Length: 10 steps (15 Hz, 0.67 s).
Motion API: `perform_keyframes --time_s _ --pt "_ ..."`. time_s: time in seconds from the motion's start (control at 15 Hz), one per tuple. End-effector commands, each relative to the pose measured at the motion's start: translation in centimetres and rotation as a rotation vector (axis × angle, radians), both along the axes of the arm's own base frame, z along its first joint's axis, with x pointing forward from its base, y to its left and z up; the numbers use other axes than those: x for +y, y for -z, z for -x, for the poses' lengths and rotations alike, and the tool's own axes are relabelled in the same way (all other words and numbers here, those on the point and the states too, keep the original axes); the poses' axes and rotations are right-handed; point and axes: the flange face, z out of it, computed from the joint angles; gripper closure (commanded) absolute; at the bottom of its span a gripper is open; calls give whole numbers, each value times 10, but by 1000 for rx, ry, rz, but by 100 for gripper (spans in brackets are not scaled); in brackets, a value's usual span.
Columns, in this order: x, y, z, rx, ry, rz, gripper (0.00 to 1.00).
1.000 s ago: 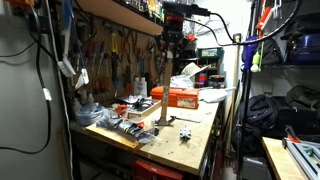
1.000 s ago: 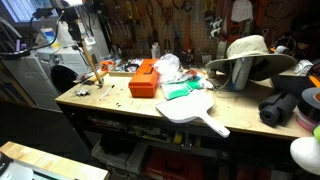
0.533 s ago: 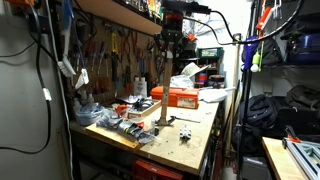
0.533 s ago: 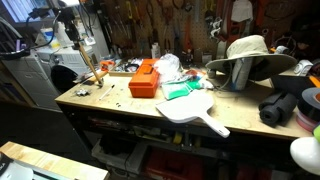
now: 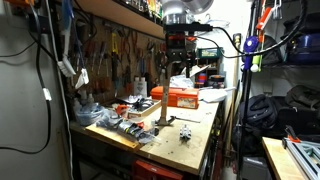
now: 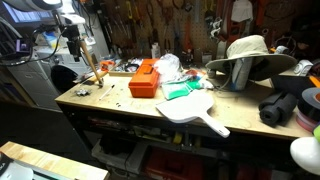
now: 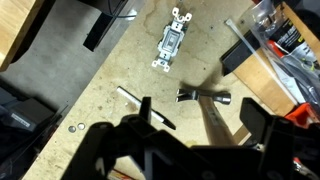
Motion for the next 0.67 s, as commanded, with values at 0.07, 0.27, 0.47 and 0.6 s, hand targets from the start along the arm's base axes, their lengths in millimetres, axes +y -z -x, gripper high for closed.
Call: perform_keyframes --time_s 0.07,0.27,0.47,0.6 --pt "2 12 5 34 6 6 0" --pt "5 9 24 95 -113 -33 0" --pt "8 -9 73 83 -298 -18 0" --pt "10 -25 94 60 -403 -1 0"
